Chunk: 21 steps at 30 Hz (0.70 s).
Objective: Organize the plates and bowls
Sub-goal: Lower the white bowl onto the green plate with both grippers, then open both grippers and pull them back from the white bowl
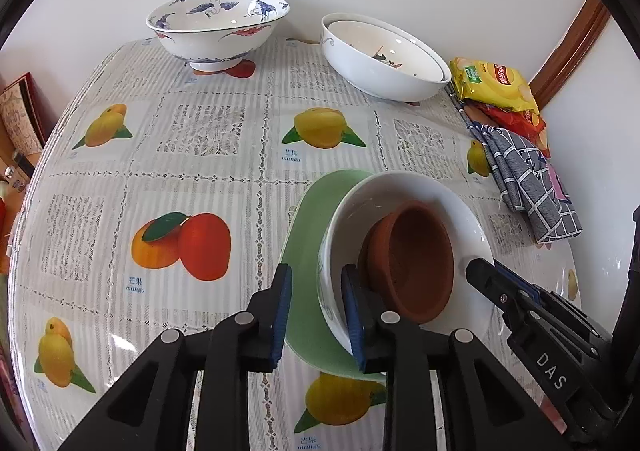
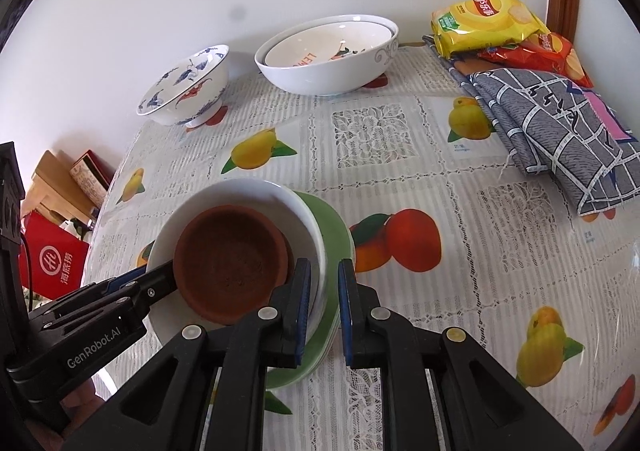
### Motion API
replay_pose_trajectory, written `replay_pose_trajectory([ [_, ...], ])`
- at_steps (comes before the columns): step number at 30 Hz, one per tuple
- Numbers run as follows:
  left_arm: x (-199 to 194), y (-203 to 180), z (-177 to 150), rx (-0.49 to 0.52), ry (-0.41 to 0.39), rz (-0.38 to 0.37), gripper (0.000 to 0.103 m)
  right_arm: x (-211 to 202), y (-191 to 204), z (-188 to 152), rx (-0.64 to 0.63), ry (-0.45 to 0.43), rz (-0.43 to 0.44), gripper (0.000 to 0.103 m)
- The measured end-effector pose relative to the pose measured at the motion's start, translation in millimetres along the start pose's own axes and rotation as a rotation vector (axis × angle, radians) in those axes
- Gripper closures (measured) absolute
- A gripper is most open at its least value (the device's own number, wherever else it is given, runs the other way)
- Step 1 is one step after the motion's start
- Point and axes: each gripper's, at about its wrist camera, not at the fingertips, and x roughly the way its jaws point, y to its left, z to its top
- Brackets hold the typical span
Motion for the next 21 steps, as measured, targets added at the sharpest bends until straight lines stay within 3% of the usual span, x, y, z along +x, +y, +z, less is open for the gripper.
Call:
replay_pose_trajectory([
  [7,-24.0,-3.1,-14.5,0.001,-0.022,0.007,0.075,-19.1,-0.8,-13.2,0.019,-0.006,0.018,0.089],
  [12,-48.4,-9.0,-31.1,0.001,-0.053,0.002,0.067,-47.5,0.0,-24.8,-0.002,-0.046,-0.008,0.087],
  [15,-64.6,-18.2,-41.8,0.017,-0.074,0.004,0.064,-69.2,-3.1,-34.2,-0.01,-0.075,-0.041,0.072],
  [17,-77.1,-26.1,-50.6,0.028,-0.095,0.004,0.06,-83.8,-9.9,-40.2,0.01,-0.088,-0.048,0.054],
  [21,-100.7,-42.8,-72.3,0.049,-0.138,0.006,0.055,-109.9,-22.4,-53.3,0.026,-0.113,-0.068,0.05],
])
